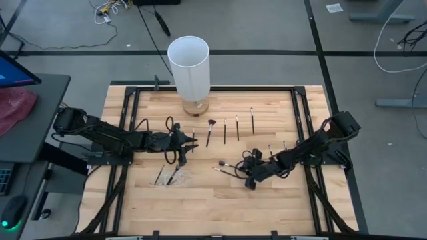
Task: Put items in baskets/containers
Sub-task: Put the brow brush in the transparent organizer
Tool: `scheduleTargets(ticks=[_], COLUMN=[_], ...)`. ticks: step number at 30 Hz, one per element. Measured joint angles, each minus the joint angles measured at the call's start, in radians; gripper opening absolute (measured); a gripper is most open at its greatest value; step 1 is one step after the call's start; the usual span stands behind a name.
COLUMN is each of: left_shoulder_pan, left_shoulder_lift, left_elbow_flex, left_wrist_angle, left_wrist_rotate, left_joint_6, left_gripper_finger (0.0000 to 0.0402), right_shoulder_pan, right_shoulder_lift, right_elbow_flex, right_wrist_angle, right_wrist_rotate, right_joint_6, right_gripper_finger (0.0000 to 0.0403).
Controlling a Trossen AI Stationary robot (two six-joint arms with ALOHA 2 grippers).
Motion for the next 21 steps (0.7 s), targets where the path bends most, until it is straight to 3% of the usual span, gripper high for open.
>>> scheduleTargets(ticks=[7, 21], left_shoulder_pan=[0.0, 0.0], left_shoulder_lift=[0.0, 0.0], left_elbow_flex=[0.0, 0.0], left_wrist_angle=[0.0, 0.0], left_wrist_rotate=[0.0, 0.0], left_joint_6=[0.0, 0.0], left_gripper_finger=[0.011, 0.011], right_shoulder_pan=[-0.001, -0.015], right_shoulder_lift=[-0.06, -0.014], right_elbow_flex=[0.0, 0.0], right_wrist_angle=[-0.014, -0.083], right_wrist_rotate=[0.007, 0.0], right_joint_6=[-0.003, 0.061], right_gripper_finger=[0.0017, 0.0018])
